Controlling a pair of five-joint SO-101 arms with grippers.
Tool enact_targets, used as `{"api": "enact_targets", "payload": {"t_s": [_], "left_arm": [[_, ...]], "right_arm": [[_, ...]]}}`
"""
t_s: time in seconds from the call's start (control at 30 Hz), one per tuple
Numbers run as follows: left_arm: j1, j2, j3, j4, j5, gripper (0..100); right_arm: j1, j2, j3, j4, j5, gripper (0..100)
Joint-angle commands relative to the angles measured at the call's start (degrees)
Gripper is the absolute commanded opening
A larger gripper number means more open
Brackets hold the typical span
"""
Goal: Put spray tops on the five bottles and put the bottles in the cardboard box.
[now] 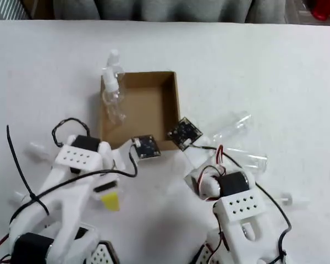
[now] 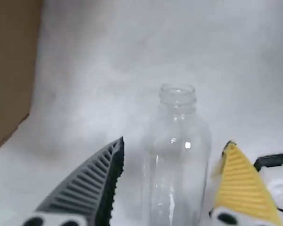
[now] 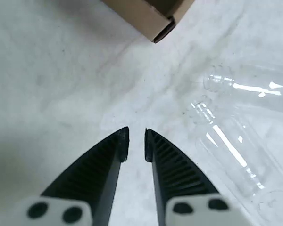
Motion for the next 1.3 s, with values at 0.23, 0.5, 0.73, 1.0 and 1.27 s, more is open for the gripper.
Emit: {"api": "enact_targets", "payload": {"t_s": [0.23, 0.5, 0.73, 1.0, 1.27], "left_arm": [[-0.48, -0.04, 0.18, -0.26, -1.32, 34], [-1.45, -5.23, 5.19, -3.96, -1.32, 32], [-2.33, -11.74, 8.53, -5.27, -0.88, 32], [-2.15, -11.74, 10.73, -6.51, -1.32, 31], [-1.98, -11.82, 13.63, -10.46, -0.88, 31]], "right_arm": [[0.75, 0.13, -0.26, -1.01, 0.09, 3.5], [0.75, -0.04, -0.26, -1.01, 0.09, 3.5], [0.48, 0.04, -0.26, -1.01, 0.09, 3.5], [0.66, 0.22, -0.26, -1.01, 0.09, 3.5], [0.66, 0.22, -0.26, -1.01, 0.09, 3.5]]}}
